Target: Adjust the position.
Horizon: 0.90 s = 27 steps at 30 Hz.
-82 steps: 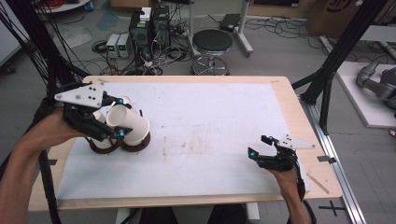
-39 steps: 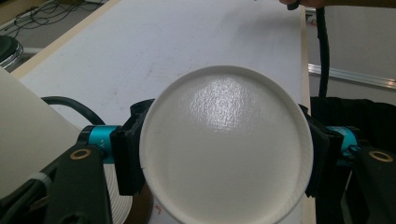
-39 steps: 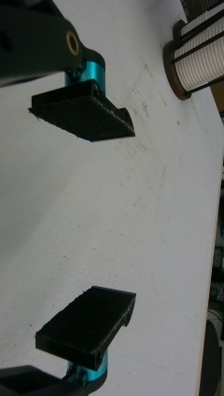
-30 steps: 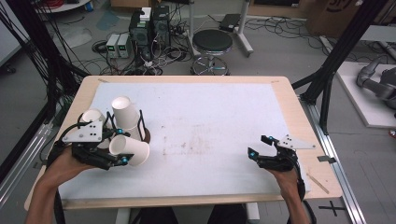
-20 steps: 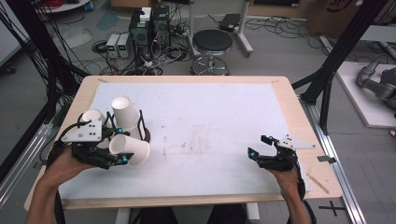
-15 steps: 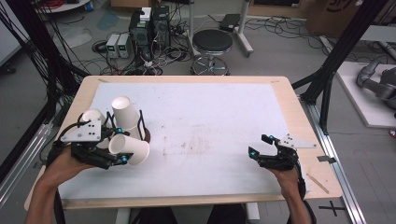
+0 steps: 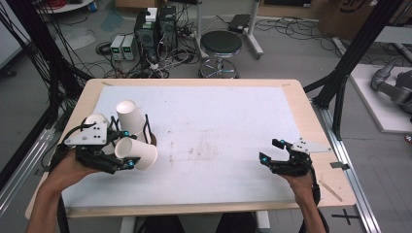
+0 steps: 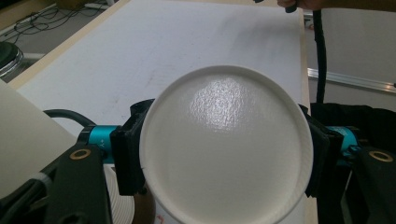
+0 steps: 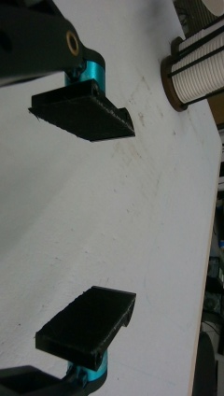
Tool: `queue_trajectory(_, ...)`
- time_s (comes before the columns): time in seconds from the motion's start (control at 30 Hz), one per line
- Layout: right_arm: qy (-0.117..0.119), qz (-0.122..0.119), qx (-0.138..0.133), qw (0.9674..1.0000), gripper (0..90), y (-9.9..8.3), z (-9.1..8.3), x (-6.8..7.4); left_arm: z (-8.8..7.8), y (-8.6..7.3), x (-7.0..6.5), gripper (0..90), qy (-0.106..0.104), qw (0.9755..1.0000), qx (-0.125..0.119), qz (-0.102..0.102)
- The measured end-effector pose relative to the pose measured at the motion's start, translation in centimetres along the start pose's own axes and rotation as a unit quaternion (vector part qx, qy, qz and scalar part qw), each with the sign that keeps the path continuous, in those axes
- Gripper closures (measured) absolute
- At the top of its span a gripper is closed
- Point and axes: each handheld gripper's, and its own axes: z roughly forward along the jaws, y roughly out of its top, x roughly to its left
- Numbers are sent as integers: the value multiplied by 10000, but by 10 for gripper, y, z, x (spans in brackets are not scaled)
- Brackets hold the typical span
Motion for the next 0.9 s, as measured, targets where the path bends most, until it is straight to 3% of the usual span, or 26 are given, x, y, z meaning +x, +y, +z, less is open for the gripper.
queue_trajectory(0.47,716,-162,448,9963,185,9,11,2,15,11,0,314,-188,9998,85,71)
queue_trajectory(0.9,1247,-620,714,9877,185,49,24,11,37,20,0,314,-377,9992,-91,29)
